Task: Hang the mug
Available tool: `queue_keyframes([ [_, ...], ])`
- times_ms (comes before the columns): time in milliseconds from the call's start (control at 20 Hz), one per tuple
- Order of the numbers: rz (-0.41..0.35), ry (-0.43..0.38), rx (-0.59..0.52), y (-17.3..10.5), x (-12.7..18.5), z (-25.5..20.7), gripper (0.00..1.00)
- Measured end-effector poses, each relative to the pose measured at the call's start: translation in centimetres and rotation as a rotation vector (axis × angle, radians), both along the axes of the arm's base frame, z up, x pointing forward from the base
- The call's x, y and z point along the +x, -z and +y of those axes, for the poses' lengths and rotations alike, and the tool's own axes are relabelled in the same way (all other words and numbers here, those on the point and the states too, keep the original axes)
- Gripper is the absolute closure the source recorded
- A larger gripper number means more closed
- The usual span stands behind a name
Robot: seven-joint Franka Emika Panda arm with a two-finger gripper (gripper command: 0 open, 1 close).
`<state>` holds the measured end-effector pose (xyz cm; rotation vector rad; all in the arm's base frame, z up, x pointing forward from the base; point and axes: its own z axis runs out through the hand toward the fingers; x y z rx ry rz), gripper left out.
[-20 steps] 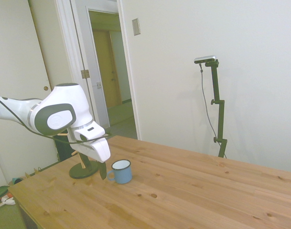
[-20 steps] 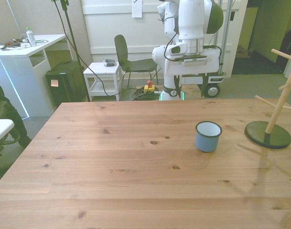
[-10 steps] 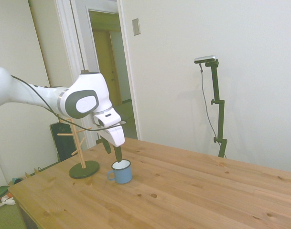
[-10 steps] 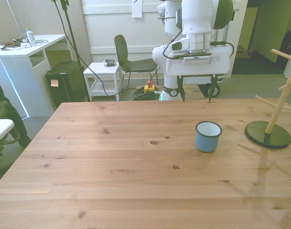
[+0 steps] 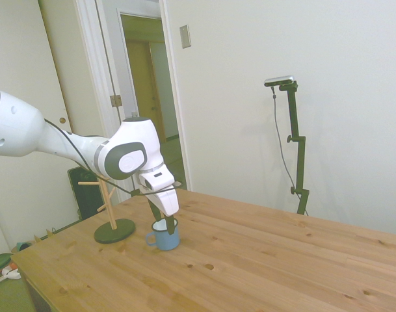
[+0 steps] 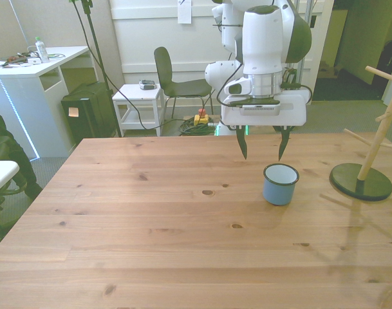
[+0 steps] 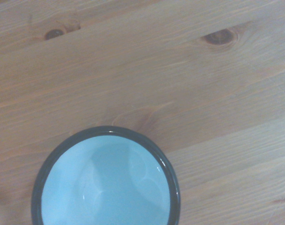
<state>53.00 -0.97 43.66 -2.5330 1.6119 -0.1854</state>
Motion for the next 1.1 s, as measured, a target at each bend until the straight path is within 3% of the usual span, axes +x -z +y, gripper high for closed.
queue_keyframes([
  [400,0.0,0.024,-0.002,2.1,0.8,-0.5,0.0],
  [450,0.001,0.023,-0.002,2.4,0.9,-0.4,1.0],
  [1100,0.004,-0.004,-0.008,3.4,2.1,0.8,1.0],
])
